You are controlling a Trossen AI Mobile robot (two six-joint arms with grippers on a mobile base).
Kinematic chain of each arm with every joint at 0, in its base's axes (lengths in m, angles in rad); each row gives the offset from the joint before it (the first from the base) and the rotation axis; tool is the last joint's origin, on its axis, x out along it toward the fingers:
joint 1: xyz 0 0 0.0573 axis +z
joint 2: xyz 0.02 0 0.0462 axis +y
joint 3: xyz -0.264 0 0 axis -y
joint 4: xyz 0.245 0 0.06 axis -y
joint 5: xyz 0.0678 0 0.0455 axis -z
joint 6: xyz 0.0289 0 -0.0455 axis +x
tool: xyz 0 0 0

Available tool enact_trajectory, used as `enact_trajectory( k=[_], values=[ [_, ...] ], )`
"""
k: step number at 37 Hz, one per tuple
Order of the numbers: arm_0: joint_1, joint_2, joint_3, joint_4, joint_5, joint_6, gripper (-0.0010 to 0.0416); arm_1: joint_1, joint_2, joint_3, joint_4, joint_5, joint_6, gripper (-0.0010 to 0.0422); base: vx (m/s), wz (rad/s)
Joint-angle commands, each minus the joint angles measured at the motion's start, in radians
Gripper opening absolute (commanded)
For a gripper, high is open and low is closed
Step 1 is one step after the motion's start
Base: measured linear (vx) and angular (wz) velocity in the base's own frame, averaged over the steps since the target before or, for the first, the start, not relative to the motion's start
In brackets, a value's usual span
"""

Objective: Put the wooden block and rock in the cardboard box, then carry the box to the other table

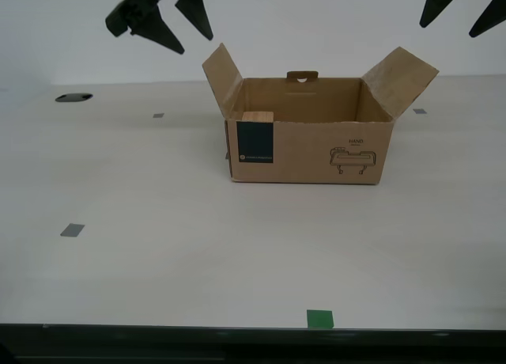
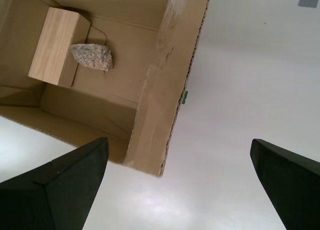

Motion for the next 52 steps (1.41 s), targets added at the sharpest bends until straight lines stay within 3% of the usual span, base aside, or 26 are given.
enact_trajectory(
  k=[1, 5, 10, 19, 23, 27, 36, 52],
  values=[
    [0.001, 0.038, 0.0, 0.019, -0.005, 0.0, 0.0394, 0.0, 0.036, 0.001, 0.007, 0.005, -0.003, 0.0277, 0.0, 0.0],
    [0.001, 0.084, 0.0, 0.028, -0.01, 0.0, 0.0394, 0.0, 0.068, 0.001, 0.018, 0.019, -0.005, 0.0277, 0.0, 0.0],
    [0.001, 0.147, 0.0, 0.053, -0.055, 0.0, 0.0394, 0.0, 0.119, 0.035, 0.015, 0.073, -0.013, 0.0277, 0.0, 0.0],
    [0.001, 0.247, 0.0, 0.127, -0.098, 0.0, 0.0394, 0.0, 0.208, 0.155, -0.013, 0.075, -0.017, 0.0277, 0.0, 0.0],
    [0.001, 0.29, 0.009, 0.152, -0.163, 0.0, 0.0394, -0.001, 0.252, 0.232, -0.064, 0.08, -0.015, 0.0277, 0.0, 0.0],
    [0.001, 0.325, 0.017, 0.181, -0.214, 0.001, 0.0394, -0.007, 0.315, 0.322, -0.13, 0.115, -0.011, 0.0277, 0.0, 0.0],
    [0.001, 0.383, 0.039, 0.227, -0.214, 0.005, 0.0394, -0.015, 0.457, 0.505, -0.249, 0.119, -0.002, 0.0277, 0.0, 0.0],
    [0.003, 0.382, 0.037, 0.241, -0.214, 0.008, 0.0394, -0.034, 0.472, 0.503, -0.258, 0.117, -0.002, 0.0277, 0.0, 0.0]
  ],
)
